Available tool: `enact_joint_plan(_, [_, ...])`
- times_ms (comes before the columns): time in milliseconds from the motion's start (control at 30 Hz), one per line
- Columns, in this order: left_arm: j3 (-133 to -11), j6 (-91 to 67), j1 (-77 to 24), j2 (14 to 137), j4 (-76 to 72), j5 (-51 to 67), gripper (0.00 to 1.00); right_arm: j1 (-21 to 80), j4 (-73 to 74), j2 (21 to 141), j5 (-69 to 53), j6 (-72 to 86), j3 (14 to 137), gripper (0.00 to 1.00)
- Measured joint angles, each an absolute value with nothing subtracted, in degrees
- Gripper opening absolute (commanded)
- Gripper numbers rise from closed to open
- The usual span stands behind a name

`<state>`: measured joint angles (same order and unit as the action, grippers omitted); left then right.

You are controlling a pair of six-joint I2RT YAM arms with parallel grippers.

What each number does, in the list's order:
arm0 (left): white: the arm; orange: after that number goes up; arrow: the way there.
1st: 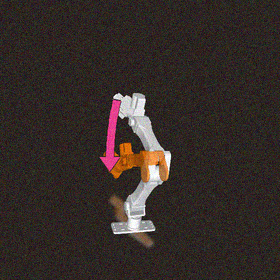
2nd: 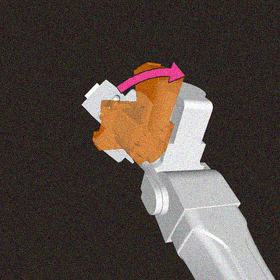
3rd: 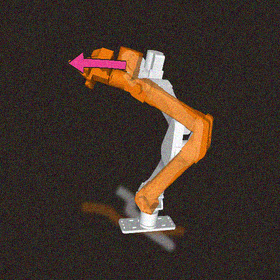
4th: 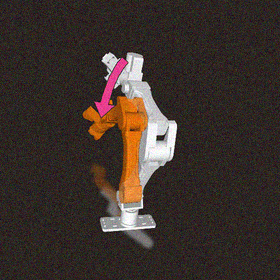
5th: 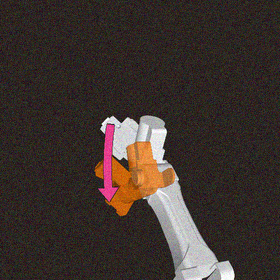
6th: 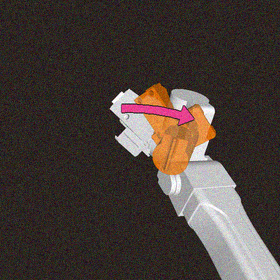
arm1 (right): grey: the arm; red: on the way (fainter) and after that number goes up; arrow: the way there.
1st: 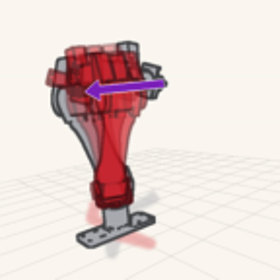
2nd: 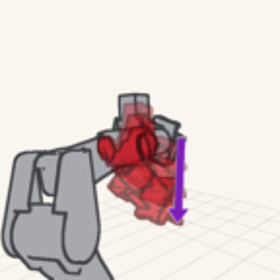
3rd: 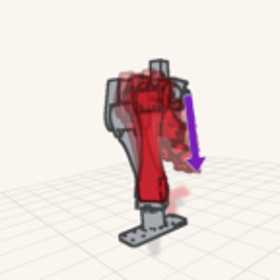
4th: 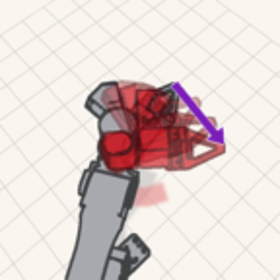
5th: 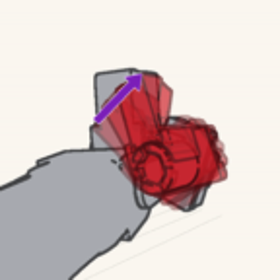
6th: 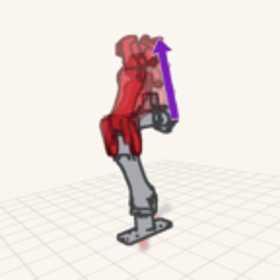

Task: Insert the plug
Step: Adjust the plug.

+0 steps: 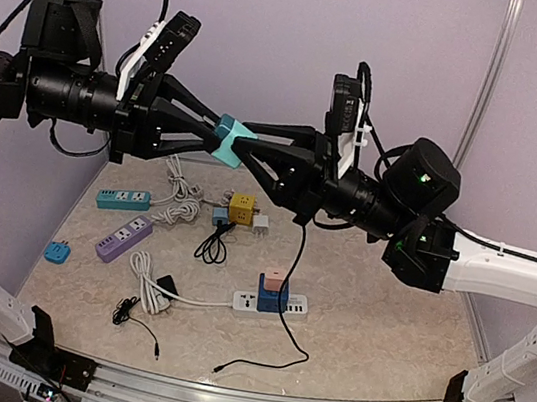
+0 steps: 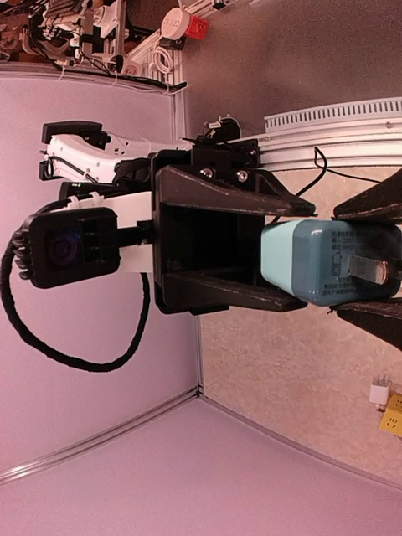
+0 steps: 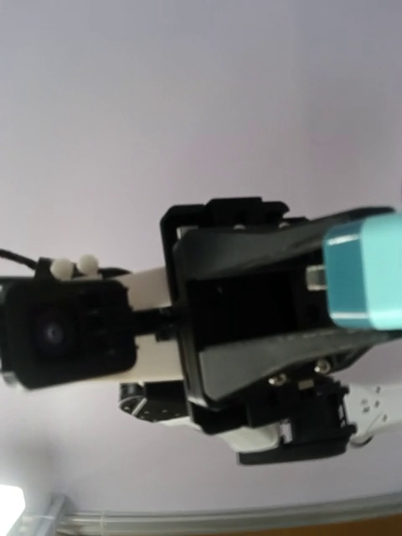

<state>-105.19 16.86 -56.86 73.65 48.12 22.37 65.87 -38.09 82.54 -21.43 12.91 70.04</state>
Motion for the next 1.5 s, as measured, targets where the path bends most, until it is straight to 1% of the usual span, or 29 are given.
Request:
enact_joint_plan(33, [-105.19, 16.73, -56.69, 73.58, 47.97, 22.46, 0.00, 65.87, -37.93, 82.63, -21.50, 13.21, 70.30, 0.48])
enact_joint_plan(100, [-105.19, 16.58, -56.55, 73.63, 47.70, 22.55, 0.00, 65.87, -37.69, 82.94, -21.63, 12.99, 71.00, 0.50])
enact_joint_plan(167, [-105.19, 16.47, -56.47, 73.67, 47.55, 22.57, 0.00, 65.87, -37.58, 83.07, -21.67, 13.21, 71.20, 0.49])
enact_joint_plan(267, [-105.19, 16.43, -56.27, 73.67, 47.57, 22.63, 0.00, 65.87, -37.63, 83.37, -21.63, 13.23, 71.24, 0.42])
enact_joint_plan(333, [-105.19, 16.27, -56.27, 73.69, 47.57, 22.72, 0.00, 65.87, -37.60, 83.70, -21.58, 13.32, 71.31, 0.43])
enact_joint_plan(400, [-105.23, 16.23, -56.21, 73.69, 47.57, 22.76, 0.00, 65.87, -37.52, 83.90, -21.39, 13.32, 71.31, 0.46])
enact_joint_plan(433, [-105.30, 16.23, -56.16, 73.73, 47.57, 22.79, 0.00, 65.87, -37.39, 83.96, -21.23, 13.34, 71.31, 0.45])
enact_joint_plan(500, [-105.49, 16.21, -56.16, 73.82, 47.51, 22.92, 0.00, 65.87, -37.26, 83.99, -20.80, 13.19, 71.31, 0.35])
enact_joint_plan(533, [-105.49, 16.16, -56.14, 73.82, 47.44, 23.03, 0.00, 65.87, -37.26, 83.99, -20.71, 13.04, 71.31, 0.27])
enact_joint_plan(567, [-105.49, 16.08, -56.03, 73.84, 47.40, 23.18, 0.00, 65.87, -37.21, 84.01, -20.62, 12.97, 71.31, 0.11])
enact_joint_plan(600, [-105.49, 16.03, -55.99, 73.87, 47.35, 23.14, 0.00, 65.87, -37.30, 84.07, -20.82, 13.26, 71.31, 0.00])
enact_joint_plan(667, [-105.51, 15.53, -55.79, 73.87, 47.44, 23.77, 0.00, 65.87, -37.43, 84.09, -21.26, 12.91, 71.33, 0.00])
enact_joint_plan(700, [-105.58, 15.31, -55.70, 73.82, 47.42, 23.79, 0.02, 65.84, -37.47, 84.09, -21.28, 12.84, 71.33, 0.00])
enact_joint_plan(733, [-105.58, 15.38, -55.70, 73.80, 47.42, 23.86, 0.37, 65.87, -37.54, 84.09, -21.32, 12.84, 71.33, 0.00])
enact_joint_plan(767, [-105.58, 15.38, -55.70, 73.80, 47.44, 23.99, 0.66, 65.87, -37.52, 84.07, -21.32, 12.91, 71.33, 0.00])
enact_joint_plan(800, [-105.58, 15.53, -55.70, 73.80, 47.42, 23.86, 0.91, 65.87, -37.45, 84.03, -21.26, 12.78, 71.33, 0.00])
enact_joint_plan(833, [-105.56, 16.03, -55.72, 73.82, 47.29, 23.38, 0.98, 65.87, -36.91, 83.88, -20.23, 12.91, 71.31, 0.00])
enact_joint_plan(933, [-105.47, 18.79, -55.70, 73.65, 47.31, 20.60, 0.99, 65.87, -31.03, 82.15, -14.85, 12.80, 71.31, 0.00])
enact_joint_plan(1000, [-105.47, 21.61, -55.68, 73.32, 47.64, 17.37, 0.99, 65.67, -25.19, 80.09, -9.17, 13.04, 71.44, 0.00])
enact_joint_plan(1167, [-105.41, 30.79, -55.61, 71.66, 50.15, 5.19, 0.99, 64.66, 1.30, 75.07, 9.34, 18.24, 78.02, 0.00])
enact_joint_plan(1267, [-104.97, 35.42, -55.27, 70.70, 53.65, -2.09, 0.99, 64.38, 15.73, 72.29, 15.92, 23.62, 81.03, 0.00])
enact_joint_plan(1400, [-104.29, 39.35, -54.68, 70.48, 61.17, -8.82, 0.99, 64.25, 31.62, 68.42, 19.86, 30.35, 81.19, 0.00])
enact_joint_plan(1500, [-102.78, 41.54, -53.82, 70.15, 66.02, -11.16, 0.99, 64.25, 39.11, 67.85, 20.36, 33.87, 81.03, 0.00])
